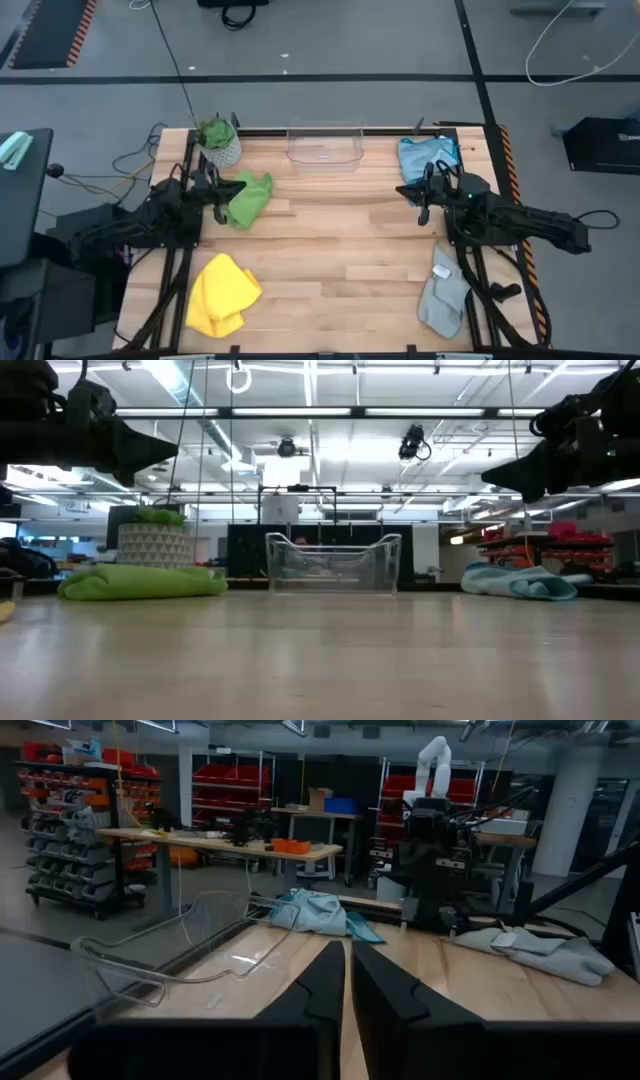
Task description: Fold microfiber towels
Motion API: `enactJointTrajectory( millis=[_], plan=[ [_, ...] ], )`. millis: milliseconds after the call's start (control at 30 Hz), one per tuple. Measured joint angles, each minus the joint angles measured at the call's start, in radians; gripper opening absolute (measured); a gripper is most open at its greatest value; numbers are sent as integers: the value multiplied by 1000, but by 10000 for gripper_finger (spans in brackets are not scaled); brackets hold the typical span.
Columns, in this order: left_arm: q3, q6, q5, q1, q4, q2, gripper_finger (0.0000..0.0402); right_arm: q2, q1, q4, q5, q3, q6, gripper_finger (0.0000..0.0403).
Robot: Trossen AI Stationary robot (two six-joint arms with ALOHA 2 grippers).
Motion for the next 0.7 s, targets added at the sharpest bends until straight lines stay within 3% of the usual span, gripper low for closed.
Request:
enactJointTrajectory(
  millis=[333, 700],
  plan=[
    [0, 0, 0, 0, 0, 0, 40, 0, 0, 0, 0, 0, 0, 16],
    [0, 0, 0, 0, 0, 0, 28, 0, 0, 0, 0, 0, 0, 16]
  ],
)
